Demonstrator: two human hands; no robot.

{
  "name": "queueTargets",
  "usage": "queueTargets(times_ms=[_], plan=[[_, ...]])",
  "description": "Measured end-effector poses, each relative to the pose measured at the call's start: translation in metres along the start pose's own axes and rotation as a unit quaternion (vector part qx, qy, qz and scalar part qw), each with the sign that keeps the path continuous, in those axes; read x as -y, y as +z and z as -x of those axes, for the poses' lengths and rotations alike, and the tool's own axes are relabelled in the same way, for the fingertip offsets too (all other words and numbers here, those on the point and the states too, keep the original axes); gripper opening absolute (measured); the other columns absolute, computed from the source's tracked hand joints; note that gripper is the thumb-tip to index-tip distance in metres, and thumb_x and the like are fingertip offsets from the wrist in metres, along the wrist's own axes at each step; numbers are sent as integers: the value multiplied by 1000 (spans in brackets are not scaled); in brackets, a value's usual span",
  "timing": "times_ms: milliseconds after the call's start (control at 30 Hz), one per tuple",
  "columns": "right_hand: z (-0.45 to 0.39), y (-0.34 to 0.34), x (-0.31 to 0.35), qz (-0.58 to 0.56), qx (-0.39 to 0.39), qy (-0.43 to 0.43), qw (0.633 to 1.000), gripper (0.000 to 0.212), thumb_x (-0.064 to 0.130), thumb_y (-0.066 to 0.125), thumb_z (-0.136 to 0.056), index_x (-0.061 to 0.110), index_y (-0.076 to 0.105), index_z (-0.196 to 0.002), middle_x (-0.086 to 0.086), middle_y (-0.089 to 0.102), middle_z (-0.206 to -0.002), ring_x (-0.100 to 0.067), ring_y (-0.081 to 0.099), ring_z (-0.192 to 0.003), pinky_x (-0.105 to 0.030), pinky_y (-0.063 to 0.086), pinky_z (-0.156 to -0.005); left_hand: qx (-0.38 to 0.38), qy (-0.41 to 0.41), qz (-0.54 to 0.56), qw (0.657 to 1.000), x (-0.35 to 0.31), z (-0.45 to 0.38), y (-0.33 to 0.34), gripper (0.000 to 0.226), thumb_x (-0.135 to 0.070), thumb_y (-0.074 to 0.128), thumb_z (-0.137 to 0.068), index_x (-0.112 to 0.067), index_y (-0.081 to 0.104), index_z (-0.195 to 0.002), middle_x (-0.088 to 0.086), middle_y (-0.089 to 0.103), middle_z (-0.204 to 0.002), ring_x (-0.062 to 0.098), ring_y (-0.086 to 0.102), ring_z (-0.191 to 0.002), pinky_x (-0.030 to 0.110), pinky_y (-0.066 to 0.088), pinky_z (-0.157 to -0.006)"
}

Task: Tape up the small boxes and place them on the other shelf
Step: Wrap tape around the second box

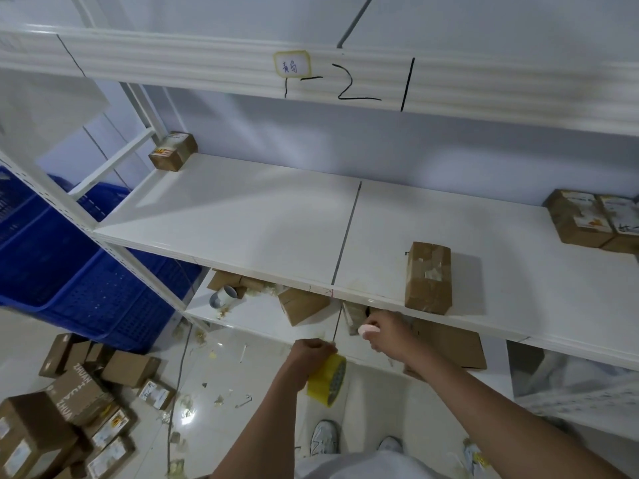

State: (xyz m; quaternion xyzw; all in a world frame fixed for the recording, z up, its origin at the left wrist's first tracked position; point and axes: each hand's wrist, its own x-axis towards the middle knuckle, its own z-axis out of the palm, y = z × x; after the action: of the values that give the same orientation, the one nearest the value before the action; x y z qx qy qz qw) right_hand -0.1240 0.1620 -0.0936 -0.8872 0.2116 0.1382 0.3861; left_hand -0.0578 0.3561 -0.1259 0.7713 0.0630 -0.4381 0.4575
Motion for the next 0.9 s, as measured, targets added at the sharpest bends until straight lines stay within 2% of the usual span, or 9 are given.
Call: queueTargets(times_ms=[100,200,333,433,500,600,700,800,900], plan=[[7,-28,-1,-65,-65,6,996,9,19,68,-93,14,72,-99,0,69,-91,-16,65,-83,-24,49,-64,31,31,6,999,-21,0,11,22,-38,72,-90,-19,75,-100,7,68,-100,21,65,-87,27,54,-66],[16,-64,-12,-131,-146,16,980,12,26,66,-95,21,69,-106,7,67,-99,-7,62,-90,-19,44,-68,60,52,8,997,-42,2,23,12,-34,72,-91,-22,74,-94,2,66,-93,18,65,-81,27,57,-68],[27,-104,-39,-204,-227,52,951,22,26,68,-93,17,72,-113,2,71,-104,-15,67,-95,-34,58,-80,85,61,10,994,-61,0,43,7,-31,72,-91,-24,73,-91,4,68,-91,22,67,-85,39,61,-80],[38,-121,-59,-219,-249,67,941,11,24,69,-92,18,72,-102,2,71,-96,-17,68,-89,-31,55,-77,99,77,-12,992,-69,0,54,11,-32,69,-93,-22,73,-98,1,69,-90,17,67,-81,24,54,-58],[43,-128,-71,-232,-268,75,932,8,24,69,-93,17,71,-97,0,71,-92,-19,68,-84,-32,53,-74,102,87,-27,991,-72,1,60,14,-33,70,-92,-21,74,-99,1,70,-89,16,67,-79,21,51,-54],[43,-135,-96,-195,-299,108,928,11,21,67,-94,11,71,-96,-3,70,-90,-22,68,-83,-34,54,-72,110,88,-21,990,-77,-2,70,13,-32,73,-89,-21,75,-96,6,72,-97,24,69,-89,33,60,-71],[37,-140,-126,-126,-296,148,935,18,19,64,-95,3,72,-93,-12,72,-90,-31,70,-83,-46,57,-81,118,91,-19,989,-84,-3,82,21,-33,74,-89,-18,75,-103,9,72,-104,28,70,-96,43,60,-86],[30,-143,-149,-79,-283,166,942,21,19,69,-92,0,73,-100,-13,72,-100,-29,67,-90,-38,54,-84,127,98,-7,987,-89,-1,92,20,-32,73,-90,-17,76,-103,7,73,-100,25,70,-91,38,62,-77],[22,-144,-164,-37,-267,180,946,23,19,71,-91,-4,73,-92,-15,72,-99,-24,59,-83,-28,40,-74,131,105,11,986,-92,3,101,18,-28,69,-93,-15,75,-103,4,72,-95,20,69,-83,27,58,-62]])
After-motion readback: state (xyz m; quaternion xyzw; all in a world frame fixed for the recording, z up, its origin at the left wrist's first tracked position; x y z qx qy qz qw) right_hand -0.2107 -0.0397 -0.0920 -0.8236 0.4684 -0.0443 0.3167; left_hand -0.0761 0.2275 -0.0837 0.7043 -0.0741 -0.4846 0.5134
